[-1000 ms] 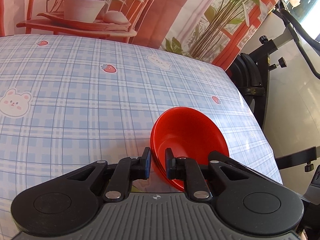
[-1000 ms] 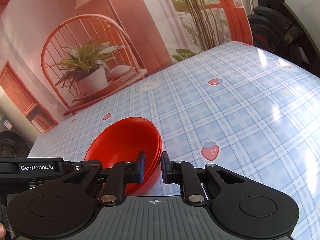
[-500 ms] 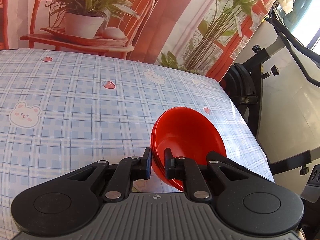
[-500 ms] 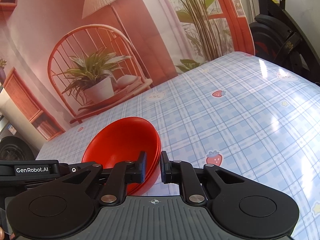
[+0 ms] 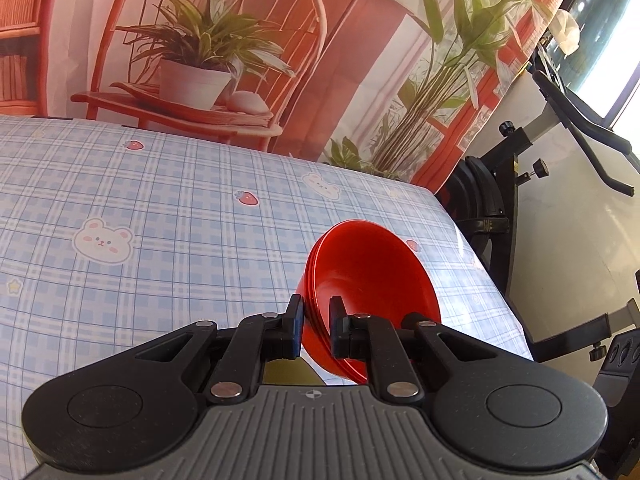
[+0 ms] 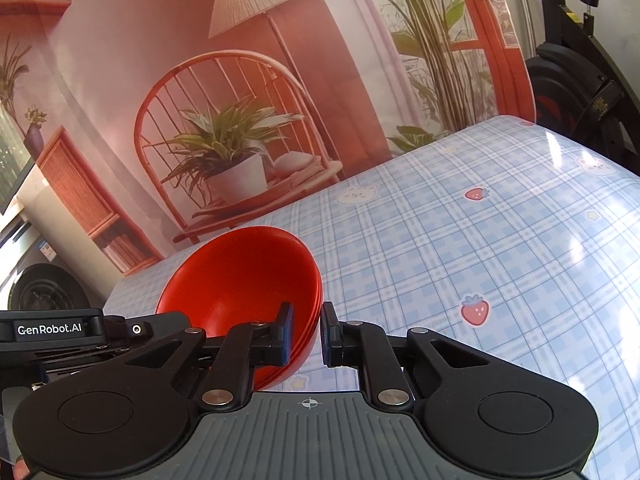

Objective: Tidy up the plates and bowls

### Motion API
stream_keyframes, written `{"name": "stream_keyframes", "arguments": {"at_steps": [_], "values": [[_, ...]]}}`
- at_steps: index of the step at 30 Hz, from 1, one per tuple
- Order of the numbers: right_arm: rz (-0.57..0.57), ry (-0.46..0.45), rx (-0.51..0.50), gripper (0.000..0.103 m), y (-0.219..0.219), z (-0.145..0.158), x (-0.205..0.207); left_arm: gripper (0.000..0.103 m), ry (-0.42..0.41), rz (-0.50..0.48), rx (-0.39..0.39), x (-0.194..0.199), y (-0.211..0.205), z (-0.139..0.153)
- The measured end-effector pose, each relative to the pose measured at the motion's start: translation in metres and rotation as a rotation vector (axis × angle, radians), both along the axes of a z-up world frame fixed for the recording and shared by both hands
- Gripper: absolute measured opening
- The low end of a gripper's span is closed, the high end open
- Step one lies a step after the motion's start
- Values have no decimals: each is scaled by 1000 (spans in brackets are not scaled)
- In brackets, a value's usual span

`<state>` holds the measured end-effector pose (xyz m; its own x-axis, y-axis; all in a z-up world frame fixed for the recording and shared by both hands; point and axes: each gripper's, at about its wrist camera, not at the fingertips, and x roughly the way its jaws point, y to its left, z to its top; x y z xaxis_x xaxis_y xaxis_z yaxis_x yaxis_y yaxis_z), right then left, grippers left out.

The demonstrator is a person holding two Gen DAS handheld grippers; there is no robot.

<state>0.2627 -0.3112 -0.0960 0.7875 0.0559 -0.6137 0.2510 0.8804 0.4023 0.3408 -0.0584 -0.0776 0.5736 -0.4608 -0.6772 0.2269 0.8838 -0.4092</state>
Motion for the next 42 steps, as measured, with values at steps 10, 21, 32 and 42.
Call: {"name": "stream_keyframes", "arguments": {"at_steps": [10,21,32,42], "values": [[43,-2,-22,13,33,12,-12,14,5,31,-30,-22,25,3],[60,17,-34,13,58,7,-30,14,39,44,-45,-44,49,-10],[82,56,-28,13,79,-10,-37,14,97,71,-53,-55,66,-31],[93,81,-23,13,82,-16,-35,14,105,82,-46,-55,67,-37]]}}
